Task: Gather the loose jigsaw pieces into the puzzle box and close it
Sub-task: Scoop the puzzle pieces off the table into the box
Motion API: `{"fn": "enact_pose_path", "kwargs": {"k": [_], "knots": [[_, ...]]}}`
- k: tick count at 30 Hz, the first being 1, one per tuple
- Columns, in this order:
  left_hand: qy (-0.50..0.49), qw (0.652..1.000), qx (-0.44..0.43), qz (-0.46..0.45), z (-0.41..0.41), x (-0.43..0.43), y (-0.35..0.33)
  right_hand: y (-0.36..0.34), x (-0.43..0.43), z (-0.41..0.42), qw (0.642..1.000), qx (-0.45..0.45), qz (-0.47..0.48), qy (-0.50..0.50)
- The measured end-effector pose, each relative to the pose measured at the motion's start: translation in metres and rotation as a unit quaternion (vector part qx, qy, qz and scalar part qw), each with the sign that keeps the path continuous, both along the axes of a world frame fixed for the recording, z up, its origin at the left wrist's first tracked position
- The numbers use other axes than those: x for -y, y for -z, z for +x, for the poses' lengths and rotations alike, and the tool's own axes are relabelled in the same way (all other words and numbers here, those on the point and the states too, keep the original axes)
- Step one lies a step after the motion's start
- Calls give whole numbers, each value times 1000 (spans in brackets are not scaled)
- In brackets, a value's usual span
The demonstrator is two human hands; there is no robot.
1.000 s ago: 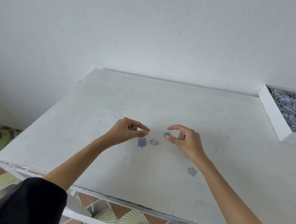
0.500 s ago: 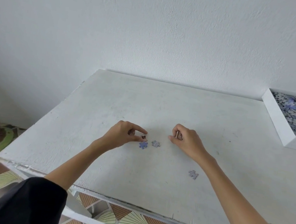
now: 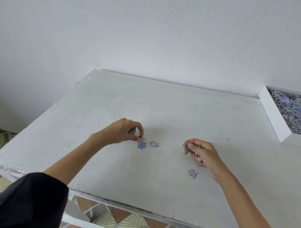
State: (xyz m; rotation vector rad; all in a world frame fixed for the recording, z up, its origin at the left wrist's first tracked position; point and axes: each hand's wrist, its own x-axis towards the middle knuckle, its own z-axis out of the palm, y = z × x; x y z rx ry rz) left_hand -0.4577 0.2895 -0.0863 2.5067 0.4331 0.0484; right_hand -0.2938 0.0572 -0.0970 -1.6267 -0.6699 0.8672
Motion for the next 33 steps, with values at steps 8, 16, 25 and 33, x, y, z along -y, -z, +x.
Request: {"fn": "enact_pose_path", "kwargs": {"k": [8,16,25,33], "knots": [[18,997,-70,-35,1,-6,-9,-1,-4,-9,997,-15,-21,67],[-8,994,23,-104,-14,10,-3,7,-21,-28,948,314,-50,29],[-51,988,53,-135,-17,13,-5,3,-59,-43,916,391,-77,-48],[20,997,66,37,-21,21,8,6,-60,-37,921,377,-73,-66]]}}
